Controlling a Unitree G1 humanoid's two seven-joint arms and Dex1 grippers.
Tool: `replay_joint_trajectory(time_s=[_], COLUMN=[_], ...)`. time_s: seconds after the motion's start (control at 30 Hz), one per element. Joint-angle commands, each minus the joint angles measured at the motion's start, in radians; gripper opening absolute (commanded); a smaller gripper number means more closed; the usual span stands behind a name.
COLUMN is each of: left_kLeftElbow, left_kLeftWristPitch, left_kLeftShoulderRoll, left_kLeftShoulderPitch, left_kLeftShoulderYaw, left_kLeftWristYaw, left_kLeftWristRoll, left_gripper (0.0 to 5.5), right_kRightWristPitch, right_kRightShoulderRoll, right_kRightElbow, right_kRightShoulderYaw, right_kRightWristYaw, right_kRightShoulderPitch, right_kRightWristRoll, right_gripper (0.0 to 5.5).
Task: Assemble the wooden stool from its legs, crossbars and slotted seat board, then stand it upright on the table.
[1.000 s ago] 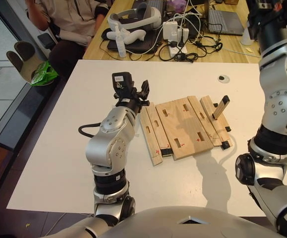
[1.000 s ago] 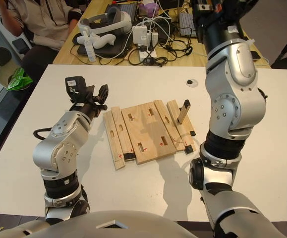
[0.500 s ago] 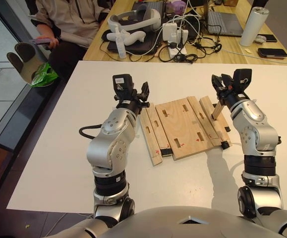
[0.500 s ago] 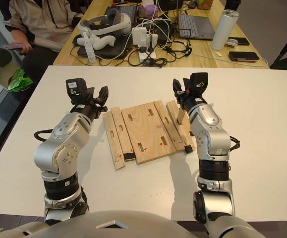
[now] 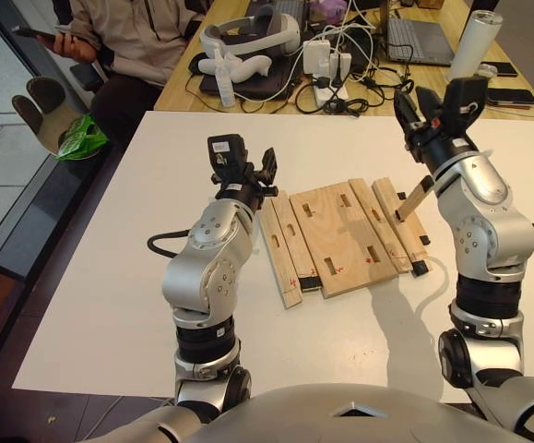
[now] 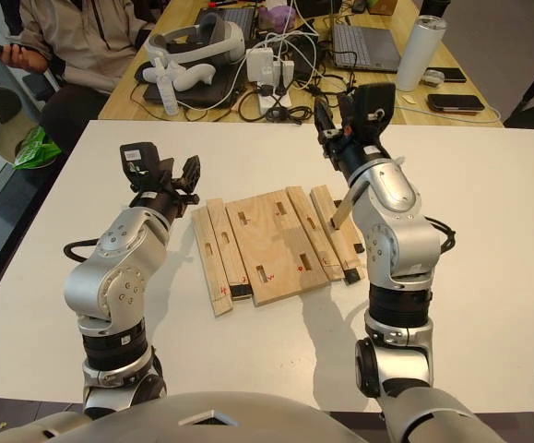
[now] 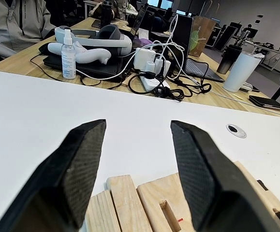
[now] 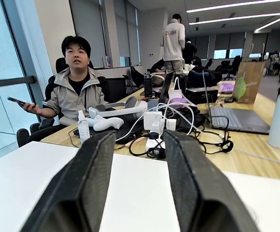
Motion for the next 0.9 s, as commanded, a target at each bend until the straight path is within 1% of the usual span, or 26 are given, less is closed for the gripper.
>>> replay_joint_trajectory(time_s=[0.03,0.1,0.17,0.27,0.37,0.73,0.9], left_kLeftElbow=[0.01,0.008,0.004,0.0,0.002,0.013,0.017], left_kLeftWristPitch=[0.001,0.002,0.004,0.005,0.003,-0.004,-0.01], left_kLeftShoulderRoll=[-0.031,-0.027,-0.026,-0.027,-0.027,-0.024,-0.022], left_kLeftShoulderPitch=[-0.003,-0.002,0.004,0.007,0.008,-0.001,-0.003], left_kLeftShoulderYaw=[0.0,0.005,0.004,0.003,0.002,0.008,0.008], left_kLeftWristYaw=[0.006,0.007,0.01,0.014,0.016,0.016,0.014], left_kLeftWristRoll=[-0.006,-0.006,-0.005,-0.005,-0.007,-0.01,-0.009], left_gripper=[2.48,2.48,2.48,2.48,2.48,2.48,2.48], right_kRightWristPitch=[0.058,0.09,0.167,0.266,0.301,0.248,0.263], right_kRightShoulderRoll=[-0.018,-0.026,-0.048,-0.097,-0.131,-0.202,-0.235], right_kRightElbow=[-0.09,-0.14,-0.205,-0.251,-0.248,-0.044,0.03], right_kRightShoulderYaw=[0.066,0.086,0.09,0.067,0.031,-0.091,-0.1], right_kRightWristYaw=[-0.005,0.018,0.076,0.119,0.13,0.028,0.006], right_kRightShoulderPitch=[0.019,0.063,0.151,0.252,0.306,0.355,0.384], right_kRightWristRoll=[-0.041,-0.028,0.036,0.081,0.088,-0.067,-0.133], right_gripper=[1.82,1.82,1.82,1.82,1.82,1.82,1.82])
